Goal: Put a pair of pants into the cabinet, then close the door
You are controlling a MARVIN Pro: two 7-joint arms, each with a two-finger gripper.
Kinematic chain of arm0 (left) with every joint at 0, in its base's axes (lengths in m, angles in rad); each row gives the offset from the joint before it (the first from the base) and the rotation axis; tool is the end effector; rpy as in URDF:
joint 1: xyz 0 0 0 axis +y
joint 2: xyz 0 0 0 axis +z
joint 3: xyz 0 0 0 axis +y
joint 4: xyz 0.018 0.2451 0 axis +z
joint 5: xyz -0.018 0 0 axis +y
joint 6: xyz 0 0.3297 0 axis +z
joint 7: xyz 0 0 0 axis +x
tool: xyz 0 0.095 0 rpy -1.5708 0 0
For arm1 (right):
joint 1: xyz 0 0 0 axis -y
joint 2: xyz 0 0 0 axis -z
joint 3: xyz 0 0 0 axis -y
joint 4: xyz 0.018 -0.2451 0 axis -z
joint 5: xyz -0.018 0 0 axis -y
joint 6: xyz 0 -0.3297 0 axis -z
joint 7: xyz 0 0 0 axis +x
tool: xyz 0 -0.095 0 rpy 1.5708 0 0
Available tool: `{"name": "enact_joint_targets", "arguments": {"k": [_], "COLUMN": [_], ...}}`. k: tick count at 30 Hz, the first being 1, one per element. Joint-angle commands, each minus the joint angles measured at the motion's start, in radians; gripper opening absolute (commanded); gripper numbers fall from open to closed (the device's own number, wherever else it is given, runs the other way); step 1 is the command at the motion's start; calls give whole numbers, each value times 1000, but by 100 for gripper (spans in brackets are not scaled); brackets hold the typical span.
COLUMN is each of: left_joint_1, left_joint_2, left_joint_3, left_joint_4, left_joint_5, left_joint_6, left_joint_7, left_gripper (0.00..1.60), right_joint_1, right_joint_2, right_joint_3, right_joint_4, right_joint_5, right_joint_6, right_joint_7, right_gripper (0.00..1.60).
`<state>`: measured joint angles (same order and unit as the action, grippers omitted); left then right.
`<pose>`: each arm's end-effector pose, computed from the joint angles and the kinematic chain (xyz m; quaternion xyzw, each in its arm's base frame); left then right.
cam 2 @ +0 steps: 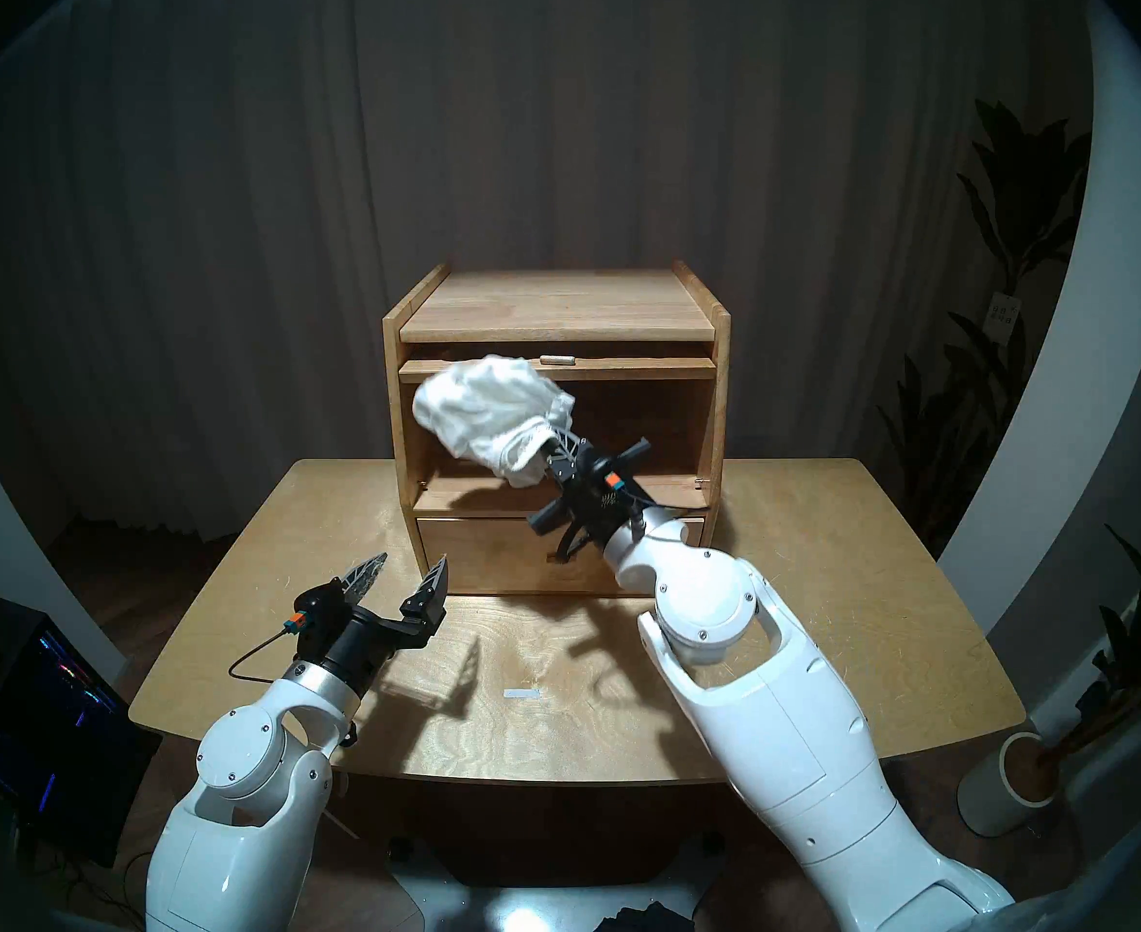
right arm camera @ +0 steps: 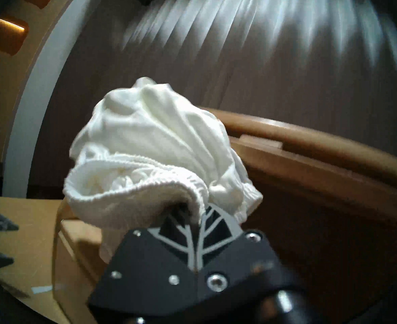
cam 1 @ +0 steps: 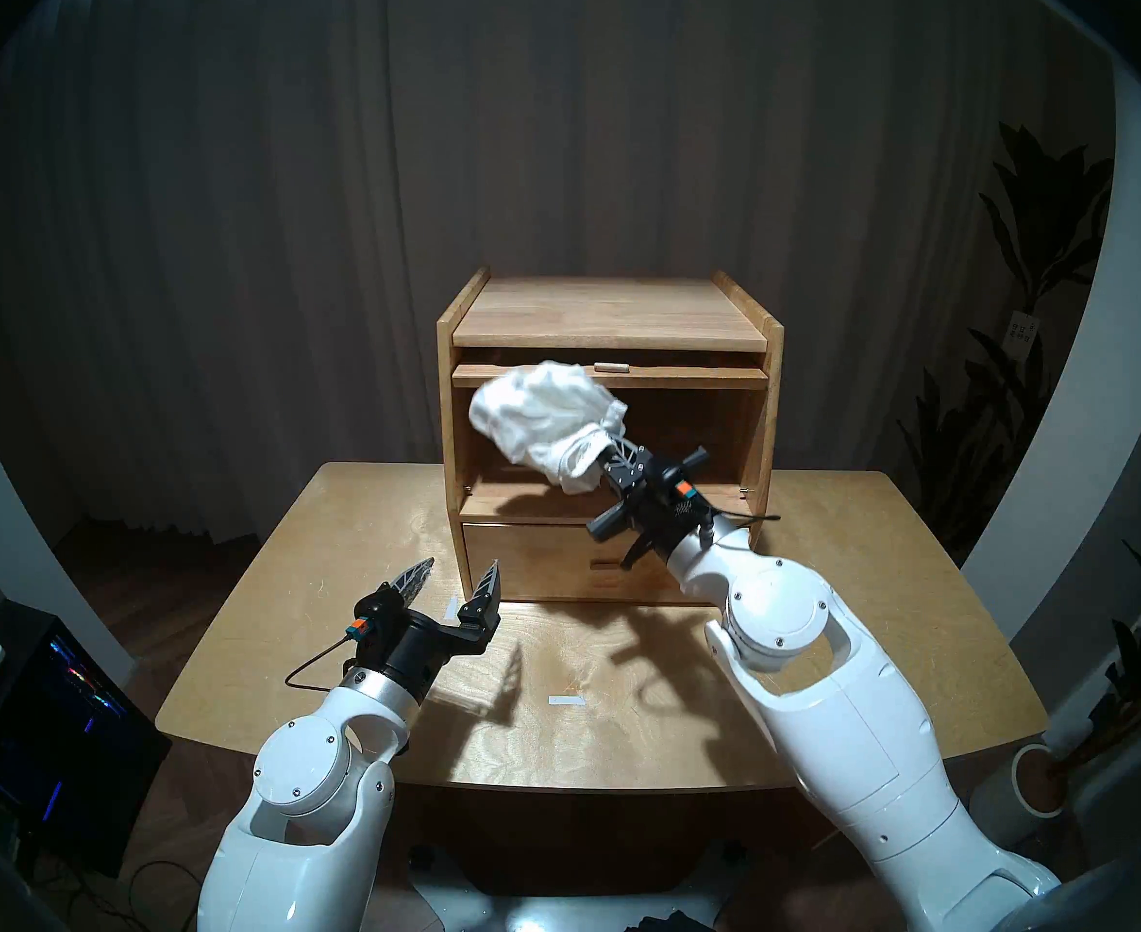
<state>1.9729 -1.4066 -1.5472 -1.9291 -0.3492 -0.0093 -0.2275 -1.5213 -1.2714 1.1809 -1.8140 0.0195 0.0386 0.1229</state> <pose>0.3402 -0.0119 -0.2639 0.7046 -0.0312 0.6859 0.1793 0.4073 0.1199 -0.1885 -0.6139 -0.2755 -0.7335 0.0958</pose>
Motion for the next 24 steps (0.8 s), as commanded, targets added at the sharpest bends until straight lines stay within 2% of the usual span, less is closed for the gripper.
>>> {"name": "enact_joint_targets", "arguments": {"k": [1, 2, 4, 6, 10, 12, 16, 19, 24], "left_joint_1": [-6, -6, -4, -2, 2, 5, 7, 8, 8], "left_joint_2": [-2, -2, -1, -1, -1, -1, -1, -1, 0], "left_joint_3": [5, 5, 6, 6, 8, 10, 12, 15, 17], "left_joint_4": [-34, -34, -40, -43, -52, -58, -63, -66, -68], "left_joint_5": [6, 6, 8, 9, 16, 22, 27, 30, 33], "left_joint_6": [-3, -3, -1, 0, 5, 10, 15, 19, 23], "left_joint_7": [4, 4, 7, 10, 18, 27, 37, 46, 52], "left_gripper": [160, 160, 160, 160, 160, 160, 160, 160, 160], "right_joint_1": [-114, -114, -161, -170, -164, -151, -118, -49, -1], "right_joint_2": [15, 15, -25, -36, -95, -131, -155, -185, -241], "right_joint_3": [70, 70, 131, 144, 171, 154, 111, 39, 16], "right_joint_4": [-105, -105, -135, -153, -194, -230, -234, -181, -98], "right_joint_5": [89, 89, 118, 131, 174, 191, 182, 156, 112], "right_joint_6": [10, 10, -9, -6, 16, 64, 116, 170, 195], "right_joint_7": [-97, -97, -153, -176, -241, -281, -314, -340, -363], "right_gripper": [0, 0, 0, 0, 0, 0, 0, 0, 0]}}
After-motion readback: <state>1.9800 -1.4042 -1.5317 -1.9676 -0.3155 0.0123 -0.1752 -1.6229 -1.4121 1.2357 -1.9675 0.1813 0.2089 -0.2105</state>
